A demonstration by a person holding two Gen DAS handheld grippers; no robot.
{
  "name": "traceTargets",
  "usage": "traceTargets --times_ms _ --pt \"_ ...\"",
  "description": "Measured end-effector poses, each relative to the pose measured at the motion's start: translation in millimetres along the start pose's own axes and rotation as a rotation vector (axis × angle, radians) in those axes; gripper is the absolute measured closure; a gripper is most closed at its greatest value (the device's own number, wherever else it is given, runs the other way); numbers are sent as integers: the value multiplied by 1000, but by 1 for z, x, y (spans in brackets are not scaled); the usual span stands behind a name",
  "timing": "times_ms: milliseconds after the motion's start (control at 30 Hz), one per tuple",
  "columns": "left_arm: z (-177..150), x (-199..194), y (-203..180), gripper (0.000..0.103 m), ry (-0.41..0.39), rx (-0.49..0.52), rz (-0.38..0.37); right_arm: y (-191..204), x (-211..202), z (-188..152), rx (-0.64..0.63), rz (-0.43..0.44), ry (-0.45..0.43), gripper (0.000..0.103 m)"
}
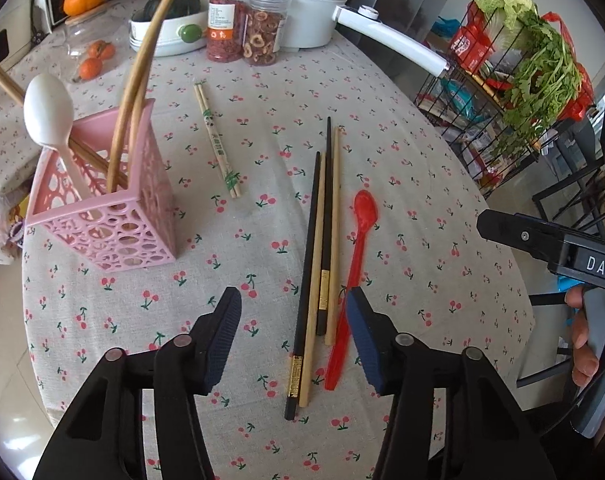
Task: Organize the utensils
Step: 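Close the left tool on the black chopstick beside the red spoon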
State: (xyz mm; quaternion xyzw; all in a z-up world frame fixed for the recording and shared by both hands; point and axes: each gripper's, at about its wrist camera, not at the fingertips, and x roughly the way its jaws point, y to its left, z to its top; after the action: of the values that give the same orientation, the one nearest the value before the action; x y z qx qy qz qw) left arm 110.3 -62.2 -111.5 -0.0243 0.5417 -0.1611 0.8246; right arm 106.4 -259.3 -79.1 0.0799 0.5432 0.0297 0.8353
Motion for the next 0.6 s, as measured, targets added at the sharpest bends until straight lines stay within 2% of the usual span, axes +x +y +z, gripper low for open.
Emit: traceTargets --times_ms 67,167,333,600 --pt "7 12 -8 68 11 24 17 -4 4 1 -16 -10 9 14" --pt "20 29 -15 80 20 40 39 -12 9 3 -24 -26 16 14" --pt "41 63 -15 89 64 -9 26 -34 15 7 4 -39 32 14" --pt "65 90 -20 93 83 -15 66 -54 19 15 21 -47 33 14"
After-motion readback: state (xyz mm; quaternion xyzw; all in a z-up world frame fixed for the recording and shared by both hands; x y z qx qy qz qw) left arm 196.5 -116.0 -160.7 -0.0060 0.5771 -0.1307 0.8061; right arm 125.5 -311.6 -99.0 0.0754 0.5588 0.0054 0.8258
